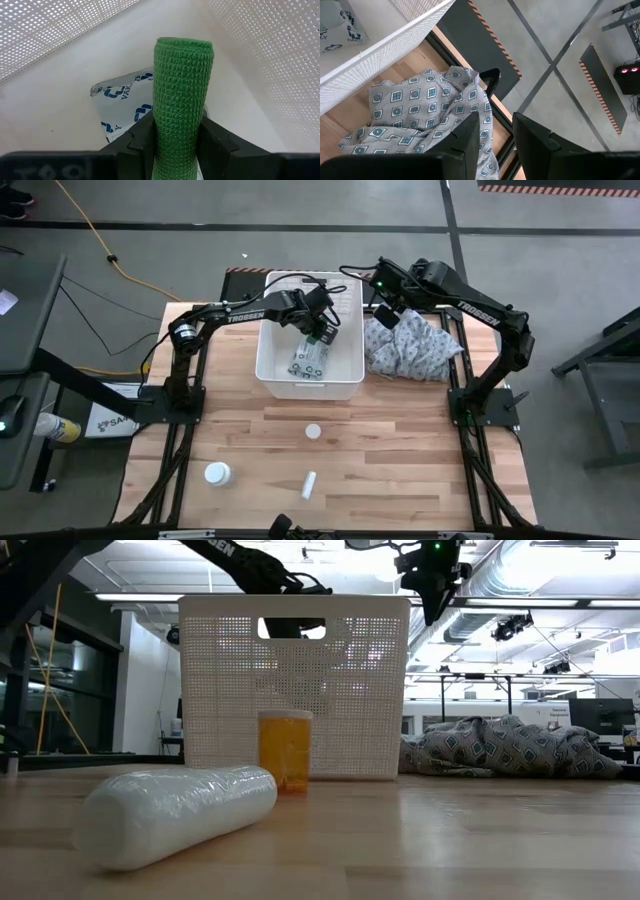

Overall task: Pick & place medical supplies in basket/bin
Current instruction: Put the green bandage into the white laundry organizer, then put the white pill bottle into the white laundry organizer

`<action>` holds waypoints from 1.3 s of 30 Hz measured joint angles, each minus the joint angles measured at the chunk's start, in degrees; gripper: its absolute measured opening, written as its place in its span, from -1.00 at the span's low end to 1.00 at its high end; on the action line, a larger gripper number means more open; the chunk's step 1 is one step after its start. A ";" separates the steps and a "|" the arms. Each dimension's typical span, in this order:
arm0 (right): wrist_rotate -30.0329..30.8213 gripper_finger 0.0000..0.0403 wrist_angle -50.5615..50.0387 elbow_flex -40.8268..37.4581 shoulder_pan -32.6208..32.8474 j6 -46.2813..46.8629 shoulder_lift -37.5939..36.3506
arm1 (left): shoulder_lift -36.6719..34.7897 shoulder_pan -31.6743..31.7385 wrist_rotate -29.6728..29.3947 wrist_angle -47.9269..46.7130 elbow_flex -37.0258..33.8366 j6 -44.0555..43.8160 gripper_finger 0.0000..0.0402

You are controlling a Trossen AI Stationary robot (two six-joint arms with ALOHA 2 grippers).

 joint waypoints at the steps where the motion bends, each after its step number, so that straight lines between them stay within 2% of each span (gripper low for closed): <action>1: 0.00 -0.46 -0.01 0.00 0.00 0.00 0.00 | -0.02 0.00 -0.01 0.01 0.00 0.02 -0.24; 13: 0.00 -0.46 0.00 0.00 0.00 0.07 0.00 | -0.02 -0.02 0.00 0.58 0.00 1.45 -0.20; 22: 0.02 -0.46 0.00 0.00 0.02 0.05 0.00 | -0.04 -0.04 0.04 2.15 0.00 2.25 0.33; 26: 0.01 -0.46 -0.01 0.00 0.00 -0.03 0.00 | -0.06 -0.04 2.03 3.29 0.00 4.13 0.50; 37: 0.03 -0.46 -0.03 0.00 0.00 -1.39 0.00 | -0.65 -0.04 12.16 5.75 0.02 6.62 0.70; 39: 0.07 -0.46 -0.04 0.00 0.00 -1.59 0.00 | -1.22 -0.42 12.29 6.21 0.17 6.73 0.71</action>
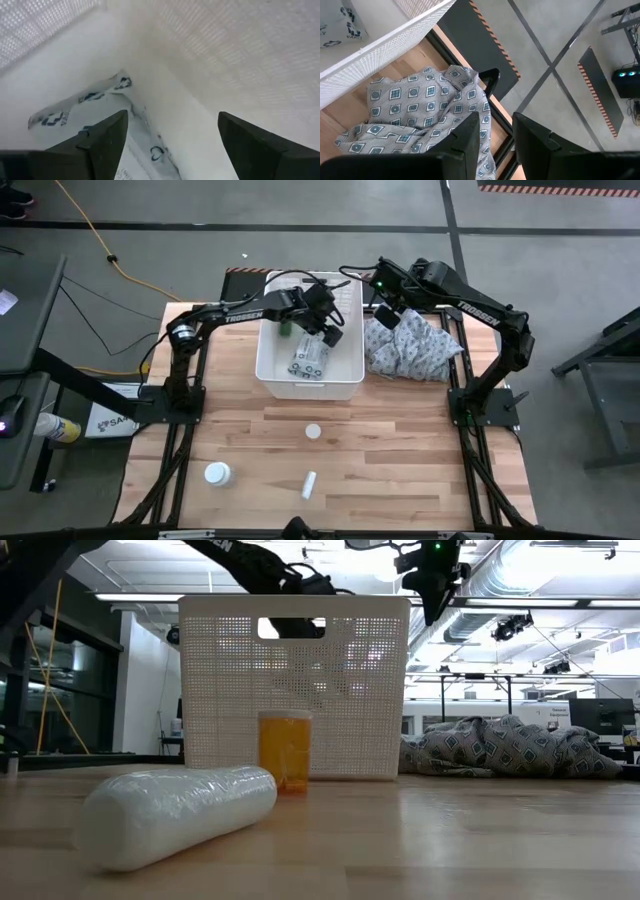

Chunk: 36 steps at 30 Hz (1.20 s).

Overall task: Pick & place medical supplies in basket/bin
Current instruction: Put the white pill bottle into the white laundry organizer

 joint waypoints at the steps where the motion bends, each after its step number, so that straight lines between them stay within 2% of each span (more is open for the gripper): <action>1: 0.06 -0.46 0.00 0.00 0.00 0.00 0.00 | -0.36 0.00 -0.05 -0.85 0.09 0.02 0.71; 9: 0.20 -0.46 -0.88 0.00 0.00 -0.03 0.00 | -1.09 -2.14 -3.27 -7.37 10.01 3.35 0.67; 16: 0.87 -0.46 -2.76 0.02 0.00 -0.10 0.00 | -1.07 -5.75 -14.89 -20.21 22.37 5.56 0.69; 21: 0.87 -0.46 -4.21 0.02 0.00 -0.09 0.00 | -1.09 -8.44 -21.16 -29.35 29.10 5.53 0.67; 36: 0.23 -0.46 -8.75 0.02 0.00 0.98 0.00 | -1.04 -16.73 -30.67 -46.59 40.14 -1.75 0.68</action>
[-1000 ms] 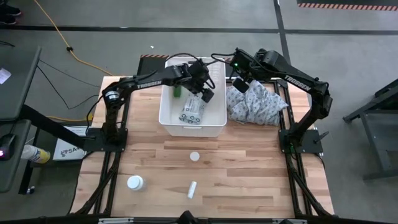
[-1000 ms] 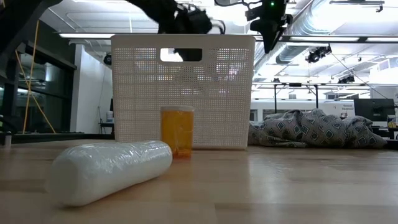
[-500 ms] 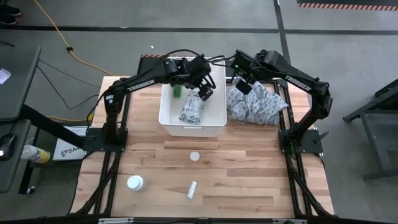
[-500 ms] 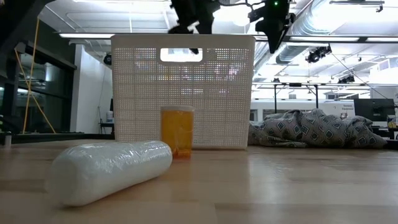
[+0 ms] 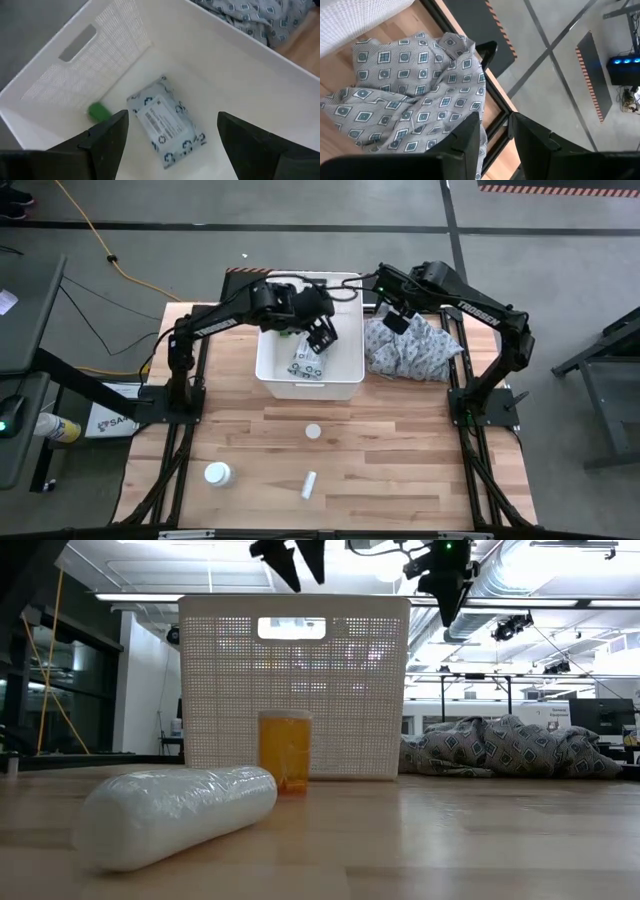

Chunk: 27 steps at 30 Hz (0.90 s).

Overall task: Pick & place medical supplies in basket/bin
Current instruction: Put the white pill bottle into the white laundry organizer

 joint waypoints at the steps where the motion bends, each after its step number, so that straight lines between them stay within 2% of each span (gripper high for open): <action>1: -0.10 -0.46 0.00 0.00 0.00 0.05 0.00 | -0.42 -0.57 -0.07 -0.23 -0.27 -0.42 0.69; 15: -5.15 -0.46 0.01 0.00 0.15 -0.54 -0.37 | -6.07 -10.88 -0.22 -5.72 -0.05 -13.11 0.69; 27: -5.15 -0.46 2.85 0.00 1.38 -0.50 -4.54 | -8.45 -23.93 1.05 -6.63 -0.05 -31.63 0.69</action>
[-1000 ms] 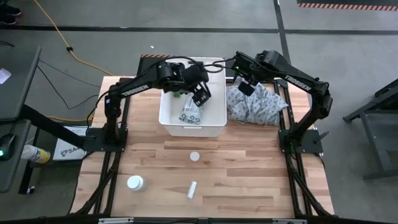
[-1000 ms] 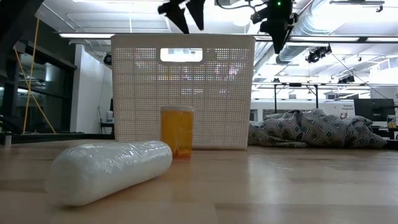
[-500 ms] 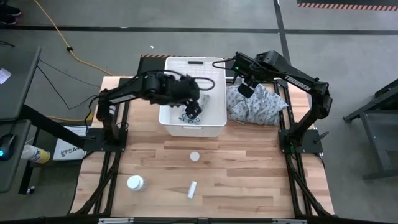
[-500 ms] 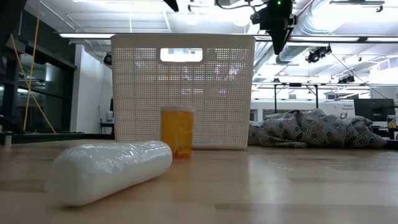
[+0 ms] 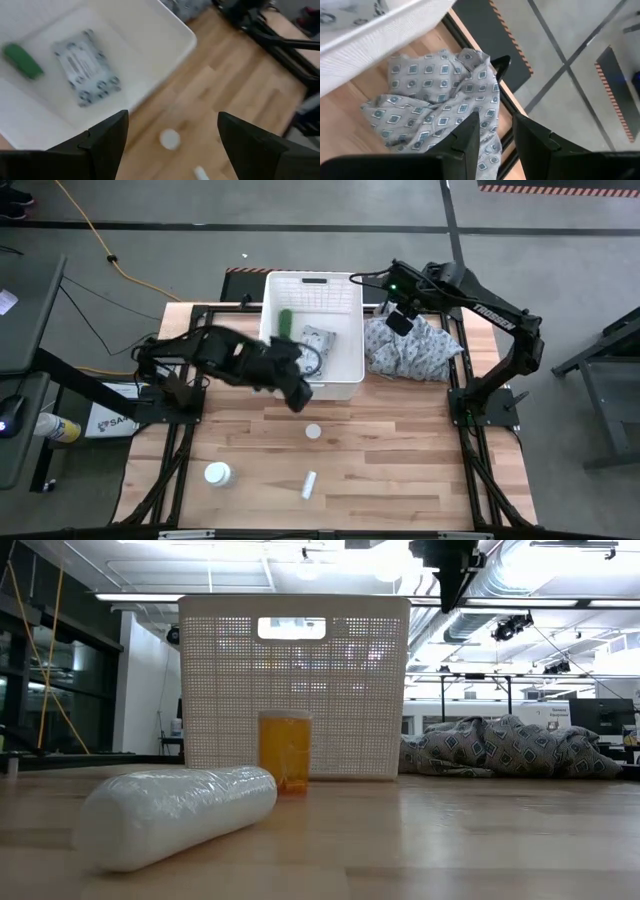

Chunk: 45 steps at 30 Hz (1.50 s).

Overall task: Pick & place medical supplies in basket/bin
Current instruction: Put the white pill bottle into the white laundry organizer

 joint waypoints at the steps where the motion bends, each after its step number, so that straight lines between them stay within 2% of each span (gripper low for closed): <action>1: 0.00 -0.46 0.16 0.00 0.25 0.04 -0.36 | -0.13 -1.03 0.04 0.04 0.00 -1.48 0.69; 7: -1.21 -0.46 1.02 0.00 2.63 1.38 -3.12 | -0.23 -7.36 -1.07 0.02 0.00 -9.44 0.67; 14: -5.56 -0.46 1.69 0.00 7.05 6.62 -5.55 | -0.23 -14.09 -2.91 0.03 -0.02 -15.71 0.68; 26: -10.02 -0.46 2.20 0.00 19.49 16.87 -6.34 | 0.65 -25.36 -6.45 0.06 -0.13 -22.62 0.68; 30: -10.05 -0.46 3.82 0.00 24.54 19.97 -6.32 | 1.51 -28.63 -7.16 0.18 -0.33 -24.81 0.67; 38: -9.62 -0.46 10.53 0.00 33.96 24.05 -6.32 | 1.60 -34.41 -7.30 0.04 -6.37 -33.40 0.67; 45: -7.43 -0.46 17.71 0.00 39.34 24.76 -6.32 | 1.52 -38.90 -6.44 0.04 -10.74 -42.37 0.68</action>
